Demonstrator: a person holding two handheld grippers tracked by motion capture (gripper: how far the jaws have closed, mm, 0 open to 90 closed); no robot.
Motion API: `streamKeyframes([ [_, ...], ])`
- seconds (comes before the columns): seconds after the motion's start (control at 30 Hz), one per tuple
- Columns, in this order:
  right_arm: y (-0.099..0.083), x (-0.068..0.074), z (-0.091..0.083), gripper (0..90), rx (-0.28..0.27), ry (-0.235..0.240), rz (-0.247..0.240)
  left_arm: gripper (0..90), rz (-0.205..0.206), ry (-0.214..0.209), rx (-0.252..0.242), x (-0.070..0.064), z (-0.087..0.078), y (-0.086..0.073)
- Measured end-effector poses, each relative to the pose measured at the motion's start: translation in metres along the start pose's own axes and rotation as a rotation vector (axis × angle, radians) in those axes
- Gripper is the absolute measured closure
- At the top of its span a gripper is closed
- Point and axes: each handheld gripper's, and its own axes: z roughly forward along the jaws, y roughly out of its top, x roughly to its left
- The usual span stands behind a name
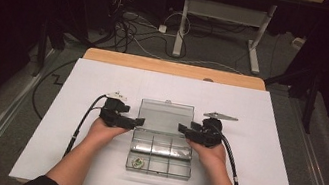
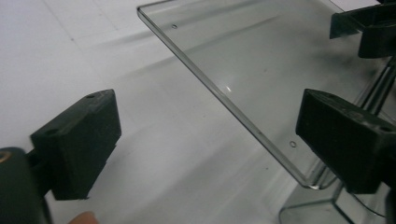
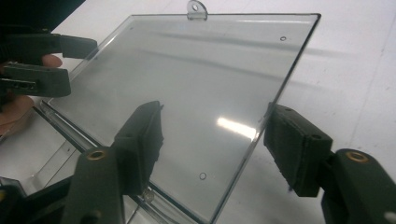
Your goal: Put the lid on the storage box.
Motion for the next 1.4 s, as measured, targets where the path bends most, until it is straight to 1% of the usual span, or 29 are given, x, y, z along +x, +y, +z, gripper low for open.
streamKeyframes([
  [0.07,0.0,0.002,-0.002,40.3,-0.015,-0.016,-0.027,11.7,0.006,-0.015,-0.012,-0.002,0.0,0.0],
  [0.13,0.0,0.004,-0.005,42.8,-0.027,-0.03,-0.05,14.7,0.013,-0.019,-0.021,-0.005,0.001,0.001],
  [0.2,0.0,0.005,-0.007,45.3,-0.037,-0.041,-0.071,16.7,0.018,-0.031,-0.028,-0.006,0.001,0.001],
  [0.27,0.0,0.006,-0.01,47.2,-0.045,-0.053,-0.084,20.8,0.032,-0.043,-0.031,-0.008,0.0,0.001],
  [0.33,0.0,0.007,-0.011,48.8,-0.051,-0.061,-0.097,27.7,0.051,-0.062,-0.037,-0.011,-0.001,0.001],
  [0.43,-0.001,0.01,-0.013,50.4,-0.071,-0.076,-0.115,36.8,0.079,-0.077,-0.047,-0.015,-0.002,0.001],
  [0.5,-0.002,0.011,-0.015,52.0,-0.08,-0.081,-0.122,42.0,0.095,-0.073,-0.052,-0.018,-0.003,0.002],
  [0.63,-0.003,0.011,-0.02,58.3,-0.102,-0.085,-0.127,46.1,0.103,-0.08,-0.061,-0.02,-0.005,0.002],
  [0.8,-0.004,0.012,-0.025,63.2,-0.116,-0.09,-0.152,51.0,0.12,-0.064,-0.077,-0.023,-0.009,0.003],
  [0.87,-0.004,0.013,-0.028,65.9,-0.119,-0.097,-0.175,53.3,0.137,-0.053,-0.092,-0.025,-0.011,0.002],
  [0.93,-0.004,0.014,-0.034,68.6,-0.126,-0.117,-0.206,54.9,0.142,-0.048,-0.098,-0.026,-0.013,0.002],
  [0.97,-0.005,0.014,-0.037,69.3,-0.135,-0.115,-0.216,55.1,0.145,-0.047,-0.1,-0.026,-0.013,0.002],
  [1.07,-0.006,0.013,-0.048,71.8,-0.156,-0.124,-0.222,56.7,0.14,-0.049,-0.11,-0.027,-0.014,0.001],
  [1.2,-0.01,0.016,-0.058,75.4,-0.176,-0.138,-0.255,58.5,0.149,-0.043,-0.121,-0.028,-0.016,0.001],
  [1.27,-0.012,0.019,-0.061,77.5,-0.182,-0.13,-0.272,60.0,0.154,-0.04,-0.125,-0.029,-0.018,0.001],
  [1.3,-0.012,0.02,-0.062,78.6,-0.183,-0.121,-0.273,60.8,0.156,-0.039,-0.129,-0.03,-0.019,0.001],
  [1.4,-0.015,0.025,-0.063,85.9,-0.189,-0.089,-0.278,63.4,0.167,-0.037,-0.144,-0.032,-0.022,0.0],
])
